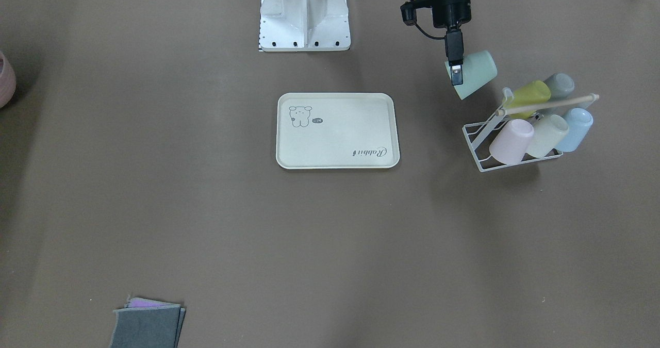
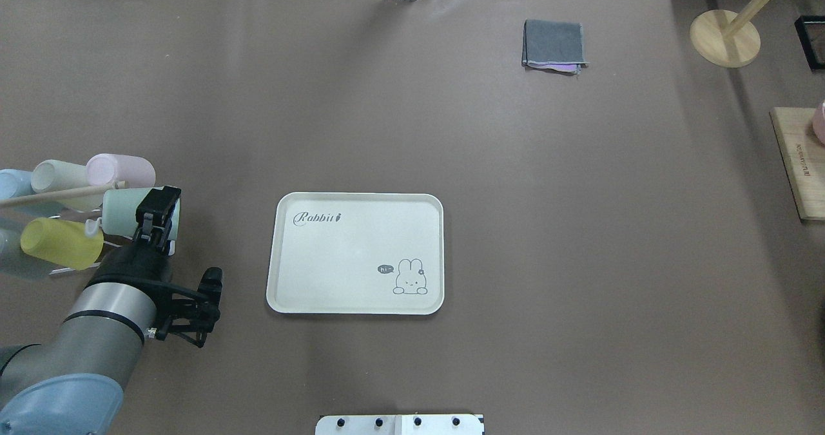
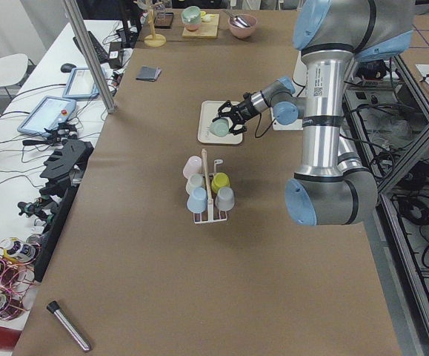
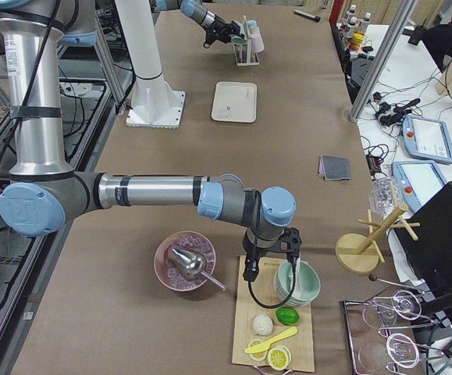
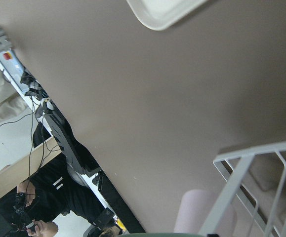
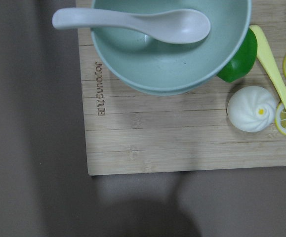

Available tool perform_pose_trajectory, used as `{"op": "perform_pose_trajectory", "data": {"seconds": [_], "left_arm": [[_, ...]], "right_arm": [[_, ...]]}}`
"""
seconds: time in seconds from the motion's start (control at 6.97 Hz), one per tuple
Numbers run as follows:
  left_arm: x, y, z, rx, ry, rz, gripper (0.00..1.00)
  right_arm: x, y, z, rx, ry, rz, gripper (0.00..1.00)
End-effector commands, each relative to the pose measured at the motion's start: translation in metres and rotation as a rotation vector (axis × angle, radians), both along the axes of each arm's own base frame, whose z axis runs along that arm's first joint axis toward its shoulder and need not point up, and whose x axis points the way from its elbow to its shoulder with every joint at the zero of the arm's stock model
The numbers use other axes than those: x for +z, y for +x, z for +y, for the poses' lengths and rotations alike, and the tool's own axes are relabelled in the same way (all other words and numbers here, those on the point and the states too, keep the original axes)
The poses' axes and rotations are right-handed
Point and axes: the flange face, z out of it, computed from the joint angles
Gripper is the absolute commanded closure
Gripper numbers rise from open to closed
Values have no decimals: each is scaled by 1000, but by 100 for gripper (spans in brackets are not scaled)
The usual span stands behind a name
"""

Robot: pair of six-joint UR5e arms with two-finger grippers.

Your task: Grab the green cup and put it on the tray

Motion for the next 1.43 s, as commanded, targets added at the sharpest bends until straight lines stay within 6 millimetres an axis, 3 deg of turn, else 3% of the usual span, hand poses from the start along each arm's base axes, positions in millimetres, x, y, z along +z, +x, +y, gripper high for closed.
{"op": "perform_pose_trajectory", "data": {"seconds": [0.0,0.29,0.86,1.15,1.29], "left_arm": [[-7,9,7,-16,-14,325,34],[19,19,15,-19,-35,603,35],[8,-9,26,3,-52,1088,35],[30,17,37,4,-144,1255,35],[26,34,37,1,-168,1332,35]], "right_arm": [[1,0,1,0,-1,0,0],[2,0,1,0,-4,0,0],[2,0,0,1,-6,0,0],[2,-1,-1,1,-4,-8,0],[2,-1,-1,1,-3,-9,0]]}}
